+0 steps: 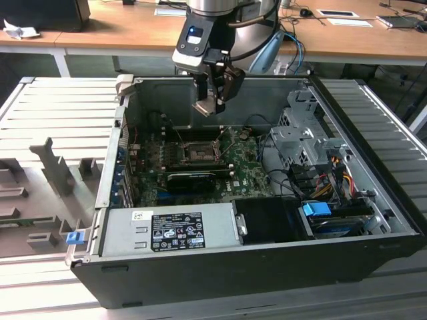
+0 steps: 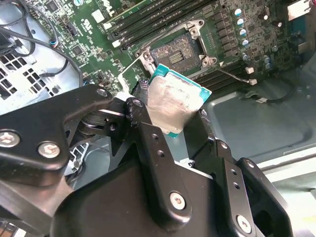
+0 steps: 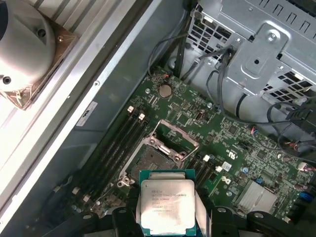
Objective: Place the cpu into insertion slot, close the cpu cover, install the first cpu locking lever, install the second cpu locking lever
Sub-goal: 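Place the cpu into insertion slot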
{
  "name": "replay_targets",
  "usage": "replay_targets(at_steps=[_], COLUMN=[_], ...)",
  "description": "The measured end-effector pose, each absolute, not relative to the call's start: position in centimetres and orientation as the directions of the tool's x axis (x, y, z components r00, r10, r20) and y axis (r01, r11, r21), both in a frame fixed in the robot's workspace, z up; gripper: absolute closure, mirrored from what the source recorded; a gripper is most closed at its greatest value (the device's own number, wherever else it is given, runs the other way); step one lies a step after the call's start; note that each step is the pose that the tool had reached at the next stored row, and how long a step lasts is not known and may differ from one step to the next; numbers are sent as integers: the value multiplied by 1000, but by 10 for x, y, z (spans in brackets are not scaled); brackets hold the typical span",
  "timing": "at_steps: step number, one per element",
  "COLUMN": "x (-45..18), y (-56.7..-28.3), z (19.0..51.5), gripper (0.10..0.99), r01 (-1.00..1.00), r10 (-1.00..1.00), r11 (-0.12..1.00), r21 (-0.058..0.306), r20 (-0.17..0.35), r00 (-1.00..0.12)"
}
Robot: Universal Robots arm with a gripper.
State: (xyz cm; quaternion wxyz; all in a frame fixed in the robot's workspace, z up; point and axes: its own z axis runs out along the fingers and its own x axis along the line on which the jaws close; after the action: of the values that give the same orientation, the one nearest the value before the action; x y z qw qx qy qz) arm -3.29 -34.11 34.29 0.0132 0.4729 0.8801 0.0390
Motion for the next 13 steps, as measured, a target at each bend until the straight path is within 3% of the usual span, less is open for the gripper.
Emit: replay_targets(at_steps=[3,6,13], x=[-33,-33,-37], y=[-341,-341,-341], z=[342,340,338], gripper=[557,557,557], r01=[834,882,893], r10=[836,884,895], r11=[546,464,443], r21=[81,81,81], r20=[13,13,13], r00=[-549,-467,-445])
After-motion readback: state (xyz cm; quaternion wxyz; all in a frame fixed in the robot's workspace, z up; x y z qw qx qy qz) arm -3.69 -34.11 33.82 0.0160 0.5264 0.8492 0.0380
